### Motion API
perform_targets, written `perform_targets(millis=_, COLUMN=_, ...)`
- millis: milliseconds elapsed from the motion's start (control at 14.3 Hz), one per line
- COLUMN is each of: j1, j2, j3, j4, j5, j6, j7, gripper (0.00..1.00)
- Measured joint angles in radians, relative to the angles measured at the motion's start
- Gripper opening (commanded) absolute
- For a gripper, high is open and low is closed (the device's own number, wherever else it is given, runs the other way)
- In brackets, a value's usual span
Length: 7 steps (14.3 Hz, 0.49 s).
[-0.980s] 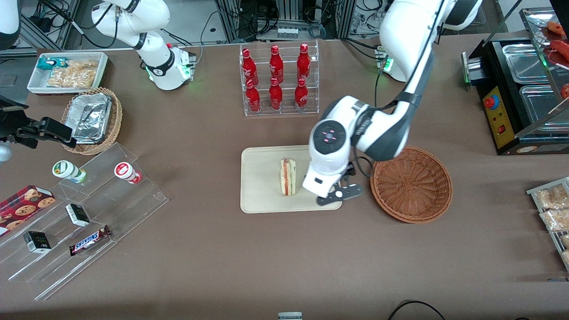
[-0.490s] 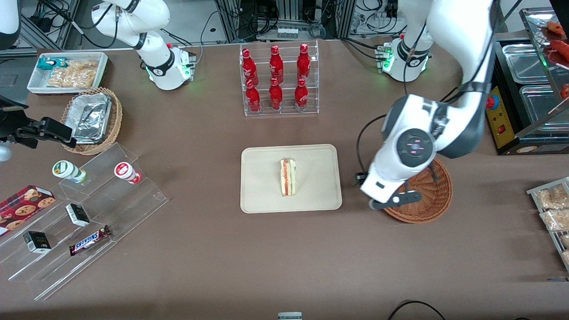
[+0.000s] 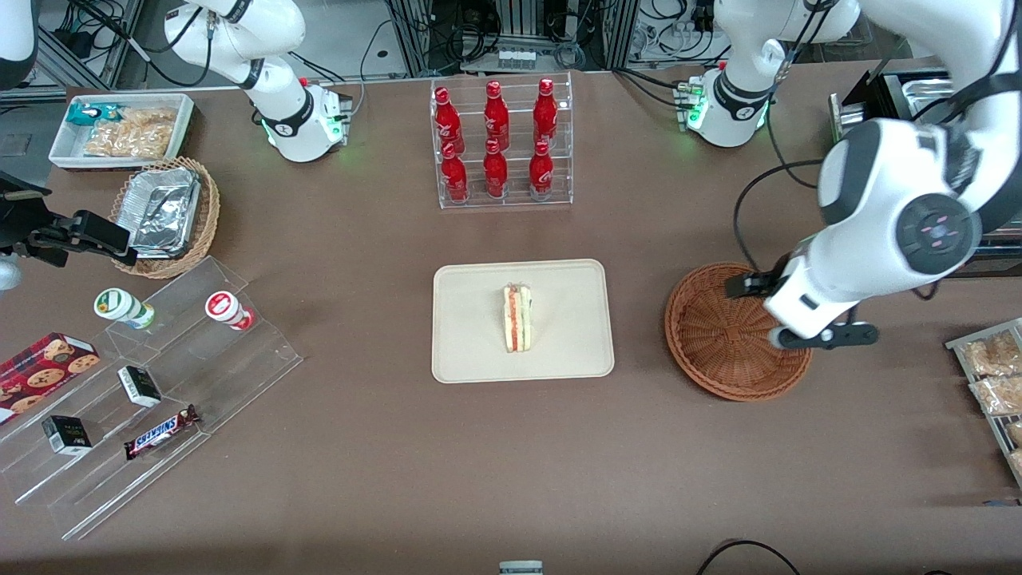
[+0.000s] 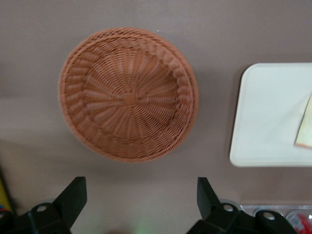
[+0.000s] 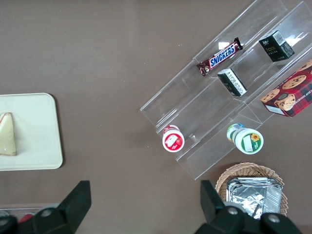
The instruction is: Place sandwich from basket to tray
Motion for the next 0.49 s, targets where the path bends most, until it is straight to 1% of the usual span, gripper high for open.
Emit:
perform_targets(millis=210, j1=0.111, j2=-0.065, j3=-0.069, j4=-0.004, j5=0.0, j6=-0.035, j7=0.095, gripper=1.0)
perform_targets(millis=490, j1=0.218, j2=-0.141, j3=-0.084, j4=-0.006, j5=0.0, j6=-0.058, j7=0.266, gripper=1.0)
